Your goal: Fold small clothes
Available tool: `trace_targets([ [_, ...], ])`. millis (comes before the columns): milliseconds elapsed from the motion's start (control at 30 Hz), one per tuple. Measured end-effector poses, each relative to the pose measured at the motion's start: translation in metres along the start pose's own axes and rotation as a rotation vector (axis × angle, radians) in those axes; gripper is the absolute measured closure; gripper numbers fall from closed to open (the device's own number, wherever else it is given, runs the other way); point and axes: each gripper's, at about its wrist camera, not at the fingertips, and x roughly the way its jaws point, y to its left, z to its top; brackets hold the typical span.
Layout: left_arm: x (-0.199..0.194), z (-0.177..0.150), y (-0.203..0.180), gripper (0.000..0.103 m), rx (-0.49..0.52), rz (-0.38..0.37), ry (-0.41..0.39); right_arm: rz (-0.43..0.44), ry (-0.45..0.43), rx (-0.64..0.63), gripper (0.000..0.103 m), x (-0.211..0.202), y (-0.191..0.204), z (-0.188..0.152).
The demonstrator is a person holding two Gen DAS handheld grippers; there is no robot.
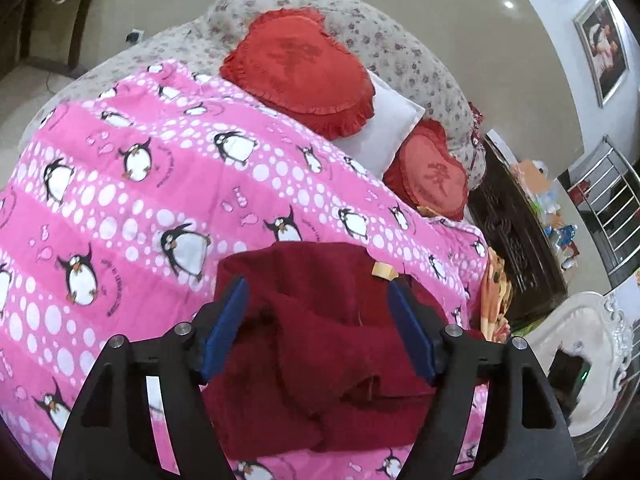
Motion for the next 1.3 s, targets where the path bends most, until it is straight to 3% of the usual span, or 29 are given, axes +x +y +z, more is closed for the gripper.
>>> trace_targets([
  [133, -0.012, -0.016, -0.007, 0.03, 0.092, 0.011, 0.005, -0.059, 0.089, -0.089, 0.055, 0.019, 0.01, -0.024],
  [333, -0.006, -0.073, -0.018, 0.03, 0.195, -0.036, 0.119, -0.038, 0.22, -0.202, 0.055, 0.072, 0.032, -0.022],
  [400, 0.004, -0.09, -0.022, 0.03, 0.225, -0.037, 0.166, -0.048, 0.228, -0.21, 0.055, 0.084, 0.033, -0.016],
  [500, 0.029, -0.101, -0.036, 0.03, 0.307, -0.003, 0.229, -0.048, 0.156, -0.121, 0.055, 0.095, 0.02, 0.013],
  [567, 0.044, -0.094, -0.047, 0.03, 0.342, 0.024, 0.226, -0.008, 0.071, 0.003, 0.055, 0.095, 0.0, 0.034],
  [633, 0.055, -0.08, -0.054, 0.03, 0.351, 0.027, 0.204, -0.06, -0.034, 0.064, 0.055, 0.092, -0.019, 0.056],
  [700, 0.068, -0.054, -0.058, 0.03, 0.341, 0.067, 0.144, -0.122, -0.055, 0.104, 0.055, 0.092, -0.031, 0.067],
  [767, 0.079, -0.031, -0.053, 0.03, 0.302, 0.101, 0.11, -0.124, -0.051, 0.167, 0.055, 0.087, -0.041, 0.07],
  [867, 0.091, -0.001, -0.033, 0.031, 0.166, 0.11, 0.089, -0.117, -0.077, 0.105, 0.054, 0.067, -0.03, 0.061],
  [967, 0.091, 0.017, -0.018, 0.03, 0.082, 0.131, 0.049, -0.217, -0.085, -0.011, 0.051, 0.054, -0.015, 0.047],
  [1033, 0.088, 0.021, -0.011, 0.031, 0.04, 0.11, 0.044, -0.192, -0.051, -0.054, 0.051, 0.06, -0.007, 0.042],
  [1100, 0.082, 0.02, -0.011, 0.031, 0.036, 0.094, 0.037, -0.138, -0.008, -0.092, 0.051, 0.07, 0.004, 0.036],
  [1233, 0.071, 0.008, -0.029, 0.031, 0.153, 0.135, 0.034, -0.15, -0.079, -0.079, 0.051, 0.076, 0.004, 0.032],
  [1300, 0.067, 0.003, -0.031, 0.031, 0.173, 0.138, 0.042, -0.162, -0.07, -0.019, 0.051, 0.09, -0.008, 0.046],
])
